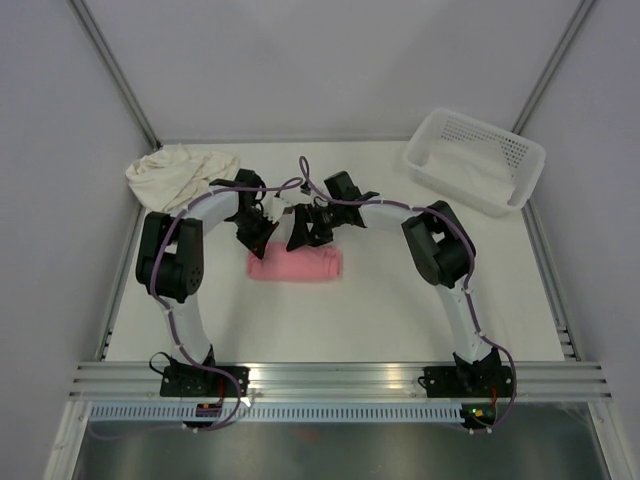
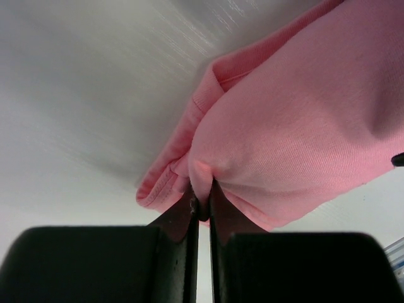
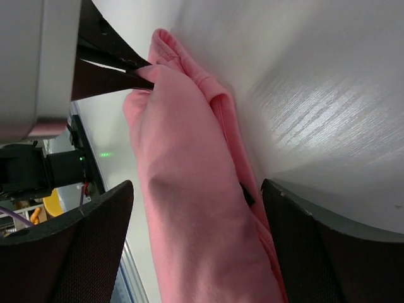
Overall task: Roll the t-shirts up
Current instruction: Roll the tshirt, then place the rolled tshirt into the container
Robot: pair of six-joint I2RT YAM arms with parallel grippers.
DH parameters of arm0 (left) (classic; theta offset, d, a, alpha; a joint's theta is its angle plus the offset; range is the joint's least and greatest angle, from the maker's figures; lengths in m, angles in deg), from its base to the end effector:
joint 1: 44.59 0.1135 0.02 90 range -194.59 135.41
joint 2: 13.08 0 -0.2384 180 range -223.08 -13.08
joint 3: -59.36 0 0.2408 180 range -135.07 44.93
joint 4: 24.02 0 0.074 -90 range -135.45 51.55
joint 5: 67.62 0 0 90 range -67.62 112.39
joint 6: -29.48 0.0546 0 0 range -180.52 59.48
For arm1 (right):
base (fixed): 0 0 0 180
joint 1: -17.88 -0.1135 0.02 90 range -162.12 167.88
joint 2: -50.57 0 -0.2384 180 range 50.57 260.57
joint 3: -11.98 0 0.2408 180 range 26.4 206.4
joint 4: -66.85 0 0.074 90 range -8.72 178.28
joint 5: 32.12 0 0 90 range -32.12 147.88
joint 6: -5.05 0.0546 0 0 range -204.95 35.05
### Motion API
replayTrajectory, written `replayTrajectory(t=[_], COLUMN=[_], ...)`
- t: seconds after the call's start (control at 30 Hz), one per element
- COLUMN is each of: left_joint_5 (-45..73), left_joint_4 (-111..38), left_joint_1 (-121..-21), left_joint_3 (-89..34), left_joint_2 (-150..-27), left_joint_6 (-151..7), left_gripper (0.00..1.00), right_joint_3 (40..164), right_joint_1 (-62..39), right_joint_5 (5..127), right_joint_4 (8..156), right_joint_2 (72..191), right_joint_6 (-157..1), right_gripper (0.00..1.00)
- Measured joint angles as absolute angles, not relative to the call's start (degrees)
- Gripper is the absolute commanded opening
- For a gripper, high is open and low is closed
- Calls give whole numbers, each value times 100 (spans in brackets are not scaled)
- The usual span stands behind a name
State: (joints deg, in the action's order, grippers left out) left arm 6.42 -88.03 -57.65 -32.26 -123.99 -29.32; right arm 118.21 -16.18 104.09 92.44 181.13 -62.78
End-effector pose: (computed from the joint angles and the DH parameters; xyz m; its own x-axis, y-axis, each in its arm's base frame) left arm 0.3348 -0.0931 0.1310 -0.6988 0.6734 -0.2413 0.7137 0.6787 -0.1732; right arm 0.3643 0.2939 0.1099 -0.8786 -0.2787 -0.3878 -0.4763 0.4516 0.7545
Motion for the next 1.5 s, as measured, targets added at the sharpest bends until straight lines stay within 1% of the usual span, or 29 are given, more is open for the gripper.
replayTrajectory(t=[0.03, 0.17, 0.23, 0.27, 0.4, 0.53, 0.57, 0.6, 0.63, 0.67, 0.7, 0.73, 0.83, 0.87, 0.9, 0.93, 1.0, 1.3, 1.5], left_joint_5=[648, 686, 688, 688, 688, 686, 686, 686, 686, 683, 683, 686, 690, 707, 727, 742, 762, 904, 1011], left_joint_4=[-8805, -8803, -8803, -8801, -8785, -8783, -8781, -8781, -8781, -8781, -8781, -8781, -8783, -8783, -8783, -8790, -8801, -8744, -8735], left_joint_1=[-5778, -5791, -5791, -5791, -5791, -5791, -5791, -5791, -5791, -5791, -5791, -5791, -5794, -5791, -5791, -5791, -5791, -5778, -5671], left_joint_3=[-3241, -3335, -3374, -3381, -3387, -3387, -3387, -3387, -3387, -3387, -3387, -3392, -3431, -3466, -3514, -3584, -3761, -4828, -5158], left_joint_2=[-12408, -12456, -12482, -12484, -12484, -12484, -12484, -12484, -12484, -12484, -12484, -12484, -12484, -12491, -12495, -12504, -12526, -12580, -12576], left_joint_6=[-2910, -2873, -2871, -2871, -2871, -2871, -2871, -2871, -2871, -2871, -2871, -2873, -2875, -2875, -2875, -2889, -2917, -3083, -3251], left_gripper=[9, 9, 9, 9, 9, 9, 10, 9, 10, 11, 12, 17, 25, 29, 32, 32, 33, 33, 33], right_joint_3=[11828, 11828, 11815, 11789, 11675, 11441, 11367, 11314, 11257, 11203, 11126, 11056, 10969, 10965, 10967, 10967, 10971, 11017, 11076], right_joint_1=[-1627, -1693, -1758, -1793, -1887, -1894, -1896, -1900, -1905, -1905, -1909, -1909, -1914, -1914, -1914, -1914, -1914, -1828, -1389], right_joint_5=[10460, 10661, 10735, 10777, 10914, 11072, 11120, 11155, 11159, 11161, 11163, 11174, 11159, 11157, 11157, 11152, 11139, 10947, 10661], right_joint_4=[9237, 9189, 9152, 9124, 9089, 8743, 8647, 8569, 8490, 8385, 8247, 8138, 7917, 7878, 7852, 7843, 7830, 7819, 7760], right_joint_2=[18137, 18231, 18275, 18281, 18305, 18307, 18307, 18307, 18307, 18307, 18307, 18307, 18321, 18336, 18347, 18351, 18351, 18351, 18318], right_joint_6=[-6271, -6203, -6171, -6155, -6101, -5904, -5838, -5771, -5703, -5633, -5550, -5456, -5277, -5226, -5198, -5167, -5119, -4861, -4678], right_gripper=[87, 74, 70, 65, 61, 53, 48, 47, 42, 40, 38, 34, 27, 21, 18, 11, 1, 0, 0])
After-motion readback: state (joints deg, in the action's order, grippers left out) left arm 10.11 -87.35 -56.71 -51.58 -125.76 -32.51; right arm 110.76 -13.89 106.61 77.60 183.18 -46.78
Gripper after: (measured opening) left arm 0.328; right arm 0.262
